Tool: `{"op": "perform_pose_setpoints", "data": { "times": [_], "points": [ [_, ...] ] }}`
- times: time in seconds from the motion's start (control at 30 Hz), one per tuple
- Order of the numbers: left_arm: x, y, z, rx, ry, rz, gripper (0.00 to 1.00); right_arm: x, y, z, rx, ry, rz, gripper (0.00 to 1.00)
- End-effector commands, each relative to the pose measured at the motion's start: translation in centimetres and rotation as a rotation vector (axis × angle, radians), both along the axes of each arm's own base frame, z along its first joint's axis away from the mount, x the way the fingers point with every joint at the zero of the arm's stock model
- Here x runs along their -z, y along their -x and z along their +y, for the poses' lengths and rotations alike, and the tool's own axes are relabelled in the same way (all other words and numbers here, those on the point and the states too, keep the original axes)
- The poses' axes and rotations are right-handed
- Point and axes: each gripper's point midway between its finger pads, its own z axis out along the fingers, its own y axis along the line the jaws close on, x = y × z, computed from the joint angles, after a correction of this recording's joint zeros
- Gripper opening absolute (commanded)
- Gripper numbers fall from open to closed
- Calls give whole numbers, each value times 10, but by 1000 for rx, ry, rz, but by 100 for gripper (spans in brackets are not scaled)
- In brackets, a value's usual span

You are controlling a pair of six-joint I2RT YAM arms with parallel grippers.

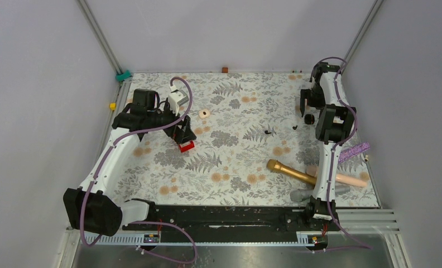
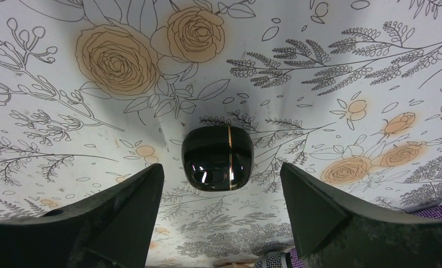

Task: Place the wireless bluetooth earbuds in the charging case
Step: Pick up the charging case at the center of the board.

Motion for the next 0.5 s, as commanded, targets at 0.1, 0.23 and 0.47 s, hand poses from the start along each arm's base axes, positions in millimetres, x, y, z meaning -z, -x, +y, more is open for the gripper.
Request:
{"op": "perform_pose_setpoints", "data": {
  "times": [0.1,0.23,0.47],
  "points": [
    [-13,0,-4,31,27,-66,99,-13,8,1,13,4,23,74],
    [-14,0,-3,30,28,-69,99,-13,10,7,19,-22,28,68],
    [-16,2,-3,30,29,-76,98,-14,14,18,11,-70,38,63]
  ]
}}
